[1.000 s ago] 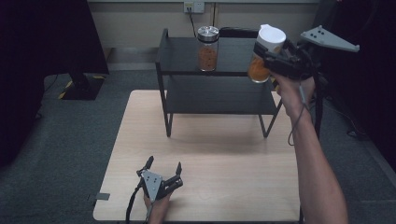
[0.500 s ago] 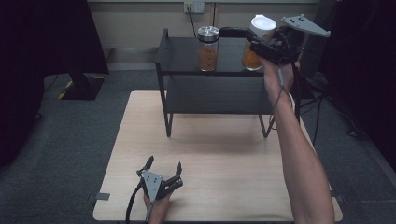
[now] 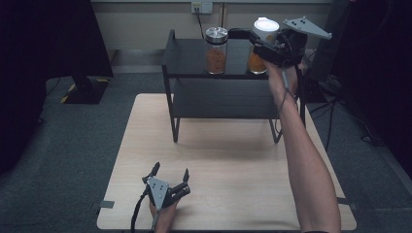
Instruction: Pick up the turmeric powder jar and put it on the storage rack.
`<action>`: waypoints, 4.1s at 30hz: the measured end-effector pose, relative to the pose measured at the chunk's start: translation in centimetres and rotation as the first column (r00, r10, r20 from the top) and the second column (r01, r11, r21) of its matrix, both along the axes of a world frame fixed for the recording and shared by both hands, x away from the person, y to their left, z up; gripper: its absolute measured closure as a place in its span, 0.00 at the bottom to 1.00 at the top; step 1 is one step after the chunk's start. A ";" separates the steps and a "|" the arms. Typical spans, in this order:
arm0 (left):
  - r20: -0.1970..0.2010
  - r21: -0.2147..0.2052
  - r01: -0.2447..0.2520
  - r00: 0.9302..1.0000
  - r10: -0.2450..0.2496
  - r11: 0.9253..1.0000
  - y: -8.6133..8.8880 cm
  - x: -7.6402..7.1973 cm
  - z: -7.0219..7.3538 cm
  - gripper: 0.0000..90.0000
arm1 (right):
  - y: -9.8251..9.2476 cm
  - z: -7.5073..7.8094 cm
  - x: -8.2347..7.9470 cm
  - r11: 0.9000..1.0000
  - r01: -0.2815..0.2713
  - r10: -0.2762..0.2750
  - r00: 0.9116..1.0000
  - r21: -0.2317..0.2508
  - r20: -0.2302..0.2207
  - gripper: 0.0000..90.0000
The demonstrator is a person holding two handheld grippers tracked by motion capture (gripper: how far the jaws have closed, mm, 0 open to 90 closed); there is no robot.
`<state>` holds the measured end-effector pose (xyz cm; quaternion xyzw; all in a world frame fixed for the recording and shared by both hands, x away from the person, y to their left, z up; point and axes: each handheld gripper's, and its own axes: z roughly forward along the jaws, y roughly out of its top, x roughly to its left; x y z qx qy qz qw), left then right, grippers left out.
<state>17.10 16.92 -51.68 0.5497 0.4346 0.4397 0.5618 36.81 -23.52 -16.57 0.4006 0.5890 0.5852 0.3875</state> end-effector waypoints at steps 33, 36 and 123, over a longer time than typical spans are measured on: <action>0.000 -0.001 -0.001 1.000 0.001 1.000 -0.1 0.0 0.0 0.01 | -1.4 -5.7 -7.0 0.999 0.012 -0.016 0.995 0.042 0.094 0.00; -0.001 -0.001 -0.002 1.000 0.002 1.000 -0.1 0.0 0.0 0.01 | -1.7 -6.5 -7.7 0.999 0.009 -0.014 0.996 0.050 0.093 0.00; 0.001 -0.001 -0.002 1.000 0.002 1.000 -0.1 0.0 0.0 0.01 | -1.8 -34.9 -19.4 0.992 0.125 -0.125 0.991 -0.009 0.041 0.00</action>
